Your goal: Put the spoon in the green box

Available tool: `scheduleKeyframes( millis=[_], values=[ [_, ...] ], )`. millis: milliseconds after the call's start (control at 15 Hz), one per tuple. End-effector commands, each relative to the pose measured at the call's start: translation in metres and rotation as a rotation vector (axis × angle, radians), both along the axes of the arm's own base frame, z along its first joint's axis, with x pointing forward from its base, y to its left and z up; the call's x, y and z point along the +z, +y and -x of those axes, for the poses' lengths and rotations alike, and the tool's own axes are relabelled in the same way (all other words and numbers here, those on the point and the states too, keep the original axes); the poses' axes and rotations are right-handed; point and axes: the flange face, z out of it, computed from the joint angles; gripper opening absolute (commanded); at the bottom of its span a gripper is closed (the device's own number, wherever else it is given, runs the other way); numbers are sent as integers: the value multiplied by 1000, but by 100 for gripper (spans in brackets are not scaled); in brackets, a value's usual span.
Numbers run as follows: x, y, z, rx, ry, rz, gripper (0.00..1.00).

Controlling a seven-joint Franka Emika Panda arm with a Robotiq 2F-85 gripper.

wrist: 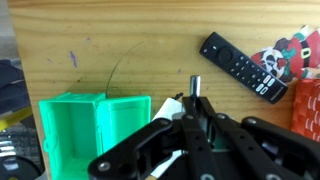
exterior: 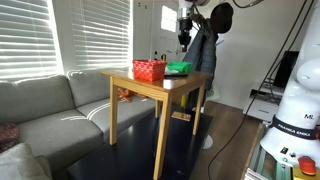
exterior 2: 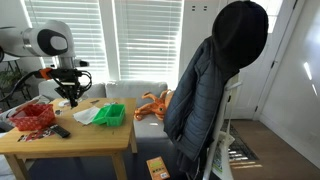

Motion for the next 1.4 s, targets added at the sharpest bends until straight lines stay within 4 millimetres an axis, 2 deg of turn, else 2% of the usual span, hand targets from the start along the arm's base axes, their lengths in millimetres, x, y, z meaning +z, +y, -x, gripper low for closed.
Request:
scheduleKeyframes(
  millis=[0,333,400,600,1133,1200,1333],
  values=[
    [38,-6,26,-15,16,-31,2],
    [70,-15,51,-30,-17,-38,2],
    [56,-11,38,-28,-3,-5,9],
    [68,-14,44,-34,-23,-11,9],
    [67,-14,45,-34,-22,-13,9],
    [67,-14,45,-34,-22,-13,2],
    [68,-18,46,-47,-5,8,2]
  ],
)
